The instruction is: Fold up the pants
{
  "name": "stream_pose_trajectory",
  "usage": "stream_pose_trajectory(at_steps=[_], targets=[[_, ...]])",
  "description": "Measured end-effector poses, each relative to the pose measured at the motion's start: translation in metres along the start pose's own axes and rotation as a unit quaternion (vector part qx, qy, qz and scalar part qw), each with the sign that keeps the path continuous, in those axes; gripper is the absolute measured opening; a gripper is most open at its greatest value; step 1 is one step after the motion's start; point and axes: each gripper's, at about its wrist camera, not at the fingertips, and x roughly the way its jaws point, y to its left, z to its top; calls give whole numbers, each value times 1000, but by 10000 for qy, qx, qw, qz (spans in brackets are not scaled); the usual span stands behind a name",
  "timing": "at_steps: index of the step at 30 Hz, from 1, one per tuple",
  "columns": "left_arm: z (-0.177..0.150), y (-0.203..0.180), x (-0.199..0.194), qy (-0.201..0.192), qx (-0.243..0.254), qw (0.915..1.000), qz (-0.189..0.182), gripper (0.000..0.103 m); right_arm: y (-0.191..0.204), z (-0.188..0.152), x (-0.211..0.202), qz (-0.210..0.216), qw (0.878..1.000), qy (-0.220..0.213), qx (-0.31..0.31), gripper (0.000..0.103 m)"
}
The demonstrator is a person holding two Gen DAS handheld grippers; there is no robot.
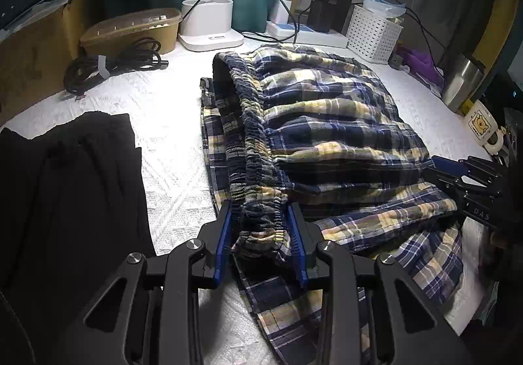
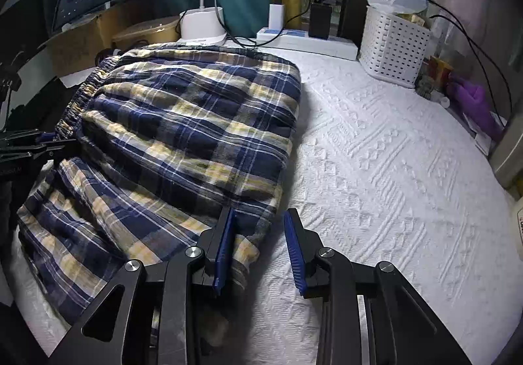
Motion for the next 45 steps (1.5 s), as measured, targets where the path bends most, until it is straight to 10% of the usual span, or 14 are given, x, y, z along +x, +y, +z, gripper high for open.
stream_pose_trajectory(at_steps=[7,9,10,21,30,36,45], targets=[[-12,5,-30,-9,-313,9995,39,45,-23,-8,-33,-123,9989,-137,429,39],[-20,5,-38,3,-369,9993,26,61,-17,-14,-48,43,9987,-216,466,83],[-26,4,-41,54,-414,9991,-51,64,-12,-16,-52,134,9986,-253,437,87],[-74,-14,-54,278,-750,9967,-110,64,65,-43,-74,888,9955,-231,-244,87],[-88,-33,-60,240,-327,9982,-439,62,117,-58,-72,1000,9874,-256,-1199,46],[-86,-32,-57,197,-186,9993,-276,13,125,-66,-64,919,9832,-158,-1570,8],[-88,-31,-68,227,-13,9994,-258,3,128,-70,-69,929,9796,-4,-1780,4]])
